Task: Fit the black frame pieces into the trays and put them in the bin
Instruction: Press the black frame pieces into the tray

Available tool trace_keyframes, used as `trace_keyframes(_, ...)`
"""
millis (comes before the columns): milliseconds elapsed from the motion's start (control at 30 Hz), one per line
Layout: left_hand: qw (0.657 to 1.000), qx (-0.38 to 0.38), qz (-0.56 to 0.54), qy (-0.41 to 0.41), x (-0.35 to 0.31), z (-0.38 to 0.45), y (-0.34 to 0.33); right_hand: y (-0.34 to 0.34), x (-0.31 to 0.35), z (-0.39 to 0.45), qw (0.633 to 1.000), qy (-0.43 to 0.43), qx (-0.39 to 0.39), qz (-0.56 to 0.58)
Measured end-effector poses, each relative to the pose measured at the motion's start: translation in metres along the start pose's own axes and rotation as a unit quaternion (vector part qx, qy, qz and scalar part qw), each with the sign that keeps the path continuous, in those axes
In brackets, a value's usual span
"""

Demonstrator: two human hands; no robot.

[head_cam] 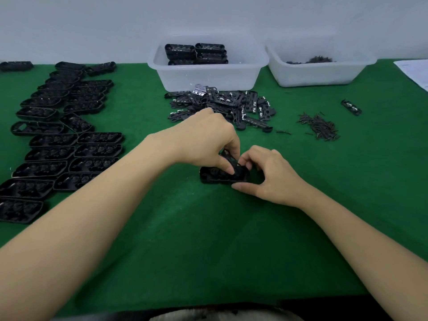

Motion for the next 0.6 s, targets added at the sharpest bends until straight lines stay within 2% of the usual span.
trace_keyframes(67, 1.000, -0.003, 0.029, -0.010, -0.005, 0.005, 0.002, 0.001, 0.002, 0.000, 1.000, 0.003, -0.008, 0.006)
trace_keyframes(167, 0.999, -0.039, 0.009, -0.003, -0.007, 0.003, 0.001, 0.002, 0.003, 0.000, 1.000, -0.003, -0.010, 0.012)
trace_keyframes(300, 0.987, -0.089, -0.126, 0.046, 0.002, -0.019, -0.019, 0.002, 0.003, 0.000, 1.000, -0.017, 0.008, -0.010)
trace_keyframes(467, 0.925, -0.156, -0.320, 0.135, 0.009, -0.040, -0.048, 0.001, 0.005, 0.000, 1.000, -0.008, 0.018, -0.014)
trace_keyframes(533, 0.912, -0.160, -0.353, 0.137, 0.007, -0.042, -0.052, 0.001, 0.005, 0.000, 1.000, -0.007, 0.017, -0.010)
trace_keyframes(600, 0.914, -0.164, -0.349, 0.129, 0.006, -0.042, -0.055, 0.001, 0.005, -0.001, 1.000, -0.006, 0.016, -0.010)
Point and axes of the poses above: each hand's wrist, its own z-axis towards the middle knuckle, its own y-axis out of the back of the hand, x = y × z, the point moved 4 cm from there along z, towards the middle knuckle, and after that the axes turned 5 degrees about y, right-handed, at the moved point
